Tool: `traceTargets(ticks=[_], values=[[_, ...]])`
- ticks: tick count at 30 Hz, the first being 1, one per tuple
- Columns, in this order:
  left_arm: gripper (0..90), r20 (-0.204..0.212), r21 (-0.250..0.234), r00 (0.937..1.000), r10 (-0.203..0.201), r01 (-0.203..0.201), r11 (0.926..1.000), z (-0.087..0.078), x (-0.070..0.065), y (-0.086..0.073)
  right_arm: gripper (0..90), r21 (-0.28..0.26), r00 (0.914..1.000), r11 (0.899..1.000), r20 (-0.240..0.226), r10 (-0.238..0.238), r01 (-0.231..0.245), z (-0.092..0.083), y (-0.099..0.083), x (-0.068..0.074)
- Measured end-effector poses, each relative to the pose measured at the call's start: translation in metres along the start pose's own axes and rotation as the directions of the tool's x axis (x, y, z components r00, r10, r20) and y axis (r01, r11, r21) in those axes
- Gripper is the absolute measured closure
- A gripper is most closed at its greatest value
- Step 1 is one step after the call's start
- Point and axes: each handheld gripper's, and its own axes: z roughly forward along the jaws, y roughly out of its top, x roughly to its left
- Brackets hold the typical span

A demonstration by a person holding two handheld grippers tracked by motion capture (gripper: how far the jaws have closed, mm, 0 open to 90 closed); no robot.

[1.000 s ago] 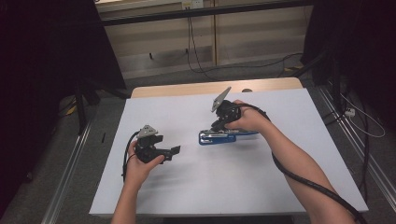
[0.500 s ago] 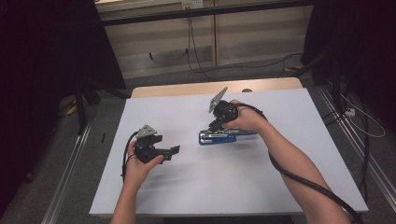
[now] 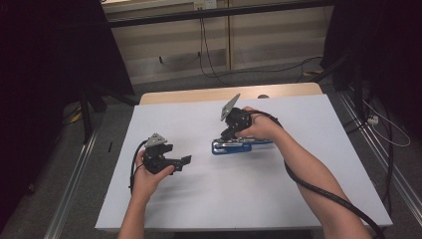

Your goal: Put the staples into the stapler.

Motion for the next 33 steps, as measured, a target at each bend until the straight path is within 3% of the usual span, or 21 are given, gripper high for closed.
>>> traceTargets(ticks=[33], values=[[8.9,0.006,0.01,1.0,-0.007,0.007,0.9999,0.0018,0.0007,-0.0007,79.5,-0.019,0.9982,0.999,-0.032,-0.05,0.049,0.0067,0.0019,0.0019]])
